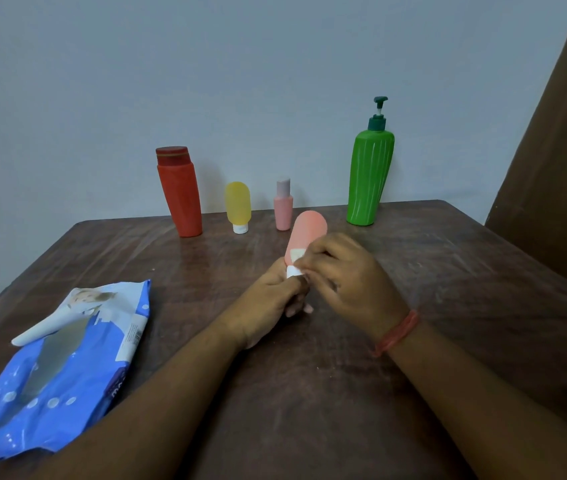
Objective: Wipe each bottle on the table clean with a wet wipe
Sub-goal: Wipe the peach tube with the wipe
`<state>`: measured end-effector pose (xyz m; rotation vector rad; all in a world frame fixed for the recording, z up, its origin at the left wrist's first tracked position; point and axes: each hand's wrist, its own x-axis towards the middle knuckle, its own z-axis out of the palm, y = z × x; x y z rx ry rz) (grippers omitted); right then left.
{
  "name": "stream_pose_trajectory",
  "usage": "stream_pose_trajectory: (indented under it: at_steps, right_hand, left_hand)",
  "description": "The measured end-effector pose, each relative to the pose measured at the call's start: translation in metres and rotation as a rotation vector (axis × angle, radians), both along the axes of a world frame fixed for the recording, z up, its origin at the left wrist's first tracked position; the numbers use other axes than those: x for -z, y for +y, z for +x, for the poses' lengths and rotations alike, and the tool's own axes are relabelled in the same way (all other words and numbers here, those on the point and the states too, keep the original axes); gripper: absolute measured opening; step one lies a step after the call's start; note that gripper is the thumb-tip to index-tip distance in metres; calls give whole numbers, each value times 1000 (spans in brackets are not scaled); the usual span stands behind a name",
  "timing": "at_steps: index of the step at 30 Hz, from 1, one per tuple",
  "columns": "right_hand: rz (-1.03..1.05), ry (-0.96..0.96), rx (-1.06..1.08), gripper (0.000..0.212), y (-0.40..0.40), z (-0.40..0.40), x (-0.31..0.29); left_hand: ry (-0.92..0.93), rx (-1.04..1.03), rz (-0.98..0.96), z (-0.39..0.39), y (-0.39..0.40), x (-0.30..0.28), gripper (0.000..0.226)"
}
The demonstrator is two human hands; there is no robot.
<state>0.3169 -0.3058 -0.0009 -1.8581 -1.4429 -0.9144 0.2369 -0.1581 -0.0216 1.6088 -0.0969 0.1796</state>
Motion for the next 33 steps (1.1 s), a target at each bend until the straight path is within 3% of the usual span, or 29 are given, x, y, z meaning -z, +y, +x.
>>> stream_pose_trajectory:
  at_steps: [4,8,11,15,18,25,33]
  right_hand:
    - [105,38,103,7,-3,6,-5]
    - [18,-6,20,6,1,-1,3]
    - [169,94,107,6,0,2,1]
    - [50,39,34,9,0,-3,5]
    - [161,114,112,13,-1,2,3]
    - [-62,130,-65,44,6,-14,6]
    - [78,36,124,27,3,7,1]
  left_hand:
    - [5,-25,112,-1,-1,1,21]
    - [-27,-47,146,-2,-1,-2,13]
    - [-16,-35,132,-1,-1,0,16]
    - [-21,0,-5,-2,0,-2,23]
    - [8,29,-151,-1,1,-2,30]
    - [-18,29,-404,1,9,-4,16]
    - [28,68,-140,-1,2,-3,33]
